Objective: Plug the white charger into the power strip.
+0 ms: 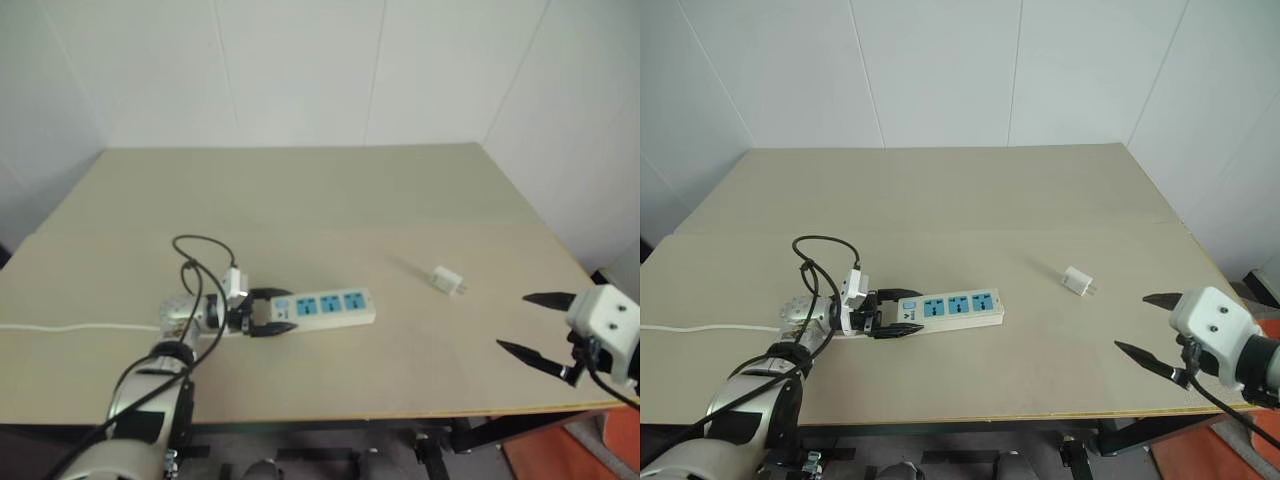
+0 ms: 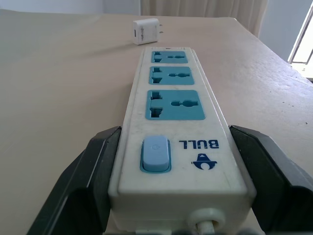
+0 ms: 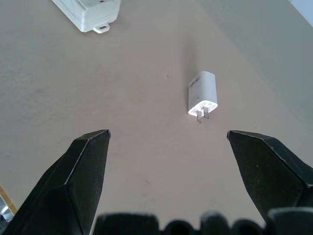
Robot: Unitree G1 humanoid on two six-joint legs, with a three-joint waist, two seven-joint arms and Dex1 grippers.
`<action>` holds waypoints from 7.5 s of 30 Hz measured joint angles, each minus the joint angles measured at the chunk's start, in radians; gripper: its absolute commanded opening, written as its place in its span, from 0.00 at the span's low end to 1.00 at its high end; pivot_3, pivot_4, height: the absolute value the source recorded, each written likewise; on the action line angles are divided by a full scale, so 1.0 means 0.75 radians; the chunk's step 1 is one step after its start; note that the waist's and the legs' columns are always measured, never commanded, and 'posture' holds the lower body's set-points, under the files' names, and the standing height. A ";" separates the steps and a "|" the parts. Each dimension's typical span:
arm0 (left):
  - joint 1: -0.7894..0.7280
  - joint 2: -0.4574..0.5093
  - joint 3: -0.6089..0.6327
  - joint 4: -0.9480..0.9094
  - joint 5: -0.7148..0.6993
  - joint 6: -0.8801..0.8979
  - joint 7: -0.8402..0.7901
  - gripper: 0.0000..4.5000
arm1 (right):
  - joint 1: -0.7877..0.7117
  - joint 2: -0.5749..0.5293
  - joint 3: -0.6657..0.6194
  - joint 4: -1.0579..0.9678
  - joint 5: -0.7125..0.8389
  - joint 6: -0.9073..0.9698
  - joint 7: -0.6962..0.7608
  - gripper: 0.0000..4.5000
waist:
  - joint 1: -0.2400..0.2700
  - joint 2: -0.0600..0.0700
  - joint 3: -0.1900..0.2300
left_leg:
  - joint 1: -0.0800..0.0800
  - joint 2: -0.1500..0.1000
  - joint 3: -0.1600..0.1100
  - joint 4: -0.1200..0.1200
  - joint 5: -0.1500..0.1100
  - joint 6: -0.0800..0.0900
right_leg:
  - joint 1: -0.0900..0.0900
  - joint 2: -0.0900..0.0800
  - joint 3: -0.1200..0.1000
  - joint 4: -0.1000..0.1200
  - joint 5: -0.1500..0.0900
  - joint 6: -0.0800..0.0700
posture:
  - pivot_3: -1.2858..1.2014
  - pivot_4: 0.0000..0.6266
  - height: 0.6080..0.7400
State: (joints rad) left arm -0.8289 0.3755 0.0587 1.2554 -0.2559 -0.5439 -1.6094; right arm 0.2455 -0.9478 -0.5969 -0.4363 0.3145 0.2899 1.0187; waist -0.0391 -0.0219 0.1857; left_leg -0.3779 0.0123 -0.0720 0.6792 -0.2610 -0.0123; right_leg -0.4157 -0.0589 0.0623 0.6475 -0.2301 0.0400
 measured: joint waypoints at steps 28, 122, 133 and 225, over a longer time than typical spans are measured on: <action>0.071 0.072 -0.394 -0.264 -0.240 0.028 -0.001 0.72 | -1.804 -0.156 1.462 0.516 -0.054 1.145 0.068 1.00 | 0.007 0.002 -0.001 | -0.014 0.000 0.000 0.001 0.000 0.000 | -0.015 -0.001 -0.002 -0.001 0.000 0.000 | 0.52 0.24 1.00; 0.231 0.079 -0.257 -0.464 -0.194 0.144 0.004 0.72 | -1.367 0.875 0.659 1.109 0.069 -0.093 0.385 0.25 | -0.036 0.015 -0.009 | -0.005 0.000 -0.001 0.000 0.000 0.000 | -0.011 0.000 0.001 0.005 0.000 -0.001 | 0.52 0.24 1.00; 0.280 0.090 -0.234 -0.566 -0.161 0.196 0.003 0.72 | -1.276 1.039 0.770 1.212 0.082 -0.238 0.374 0.25 | -0.037 0.015 -0.009 | -0.005 0.000 -0.001 0.000 0.000 0.000 | -0.011 0.000 0.000 0.005 0.000 -0.001 | 0.52 0.24 1.00; 0.301 0.121 -0.197 -0.574 -0.133 0.233 0.023 0.72 | -1.305 0.976 1.050 1.447 -0.104 -0.621 0.457 0.25 | -0.045 0.010 -0.013 | 0.008 0.001 0.000 -0.004 0.000 0.000 | -0.004 0.002 0.004 0.006 0.000 -0.002 | 0.52 0.24 1.00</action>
State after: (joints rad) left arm -0.6032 0.4660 -0.0887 0.8247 -0.3556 -0.3690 -1.5923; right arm -0.7332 -0.2157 0.1906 0.6488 0.2368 -0.1760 1.3617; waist -0.0729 -0.0145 0.1761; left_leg -0.3722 0.0128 -0.0720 0.6763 -0.2609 -0.0123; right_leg -0.4185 -0.0575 0.0653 0.6524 -0.2299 0.0389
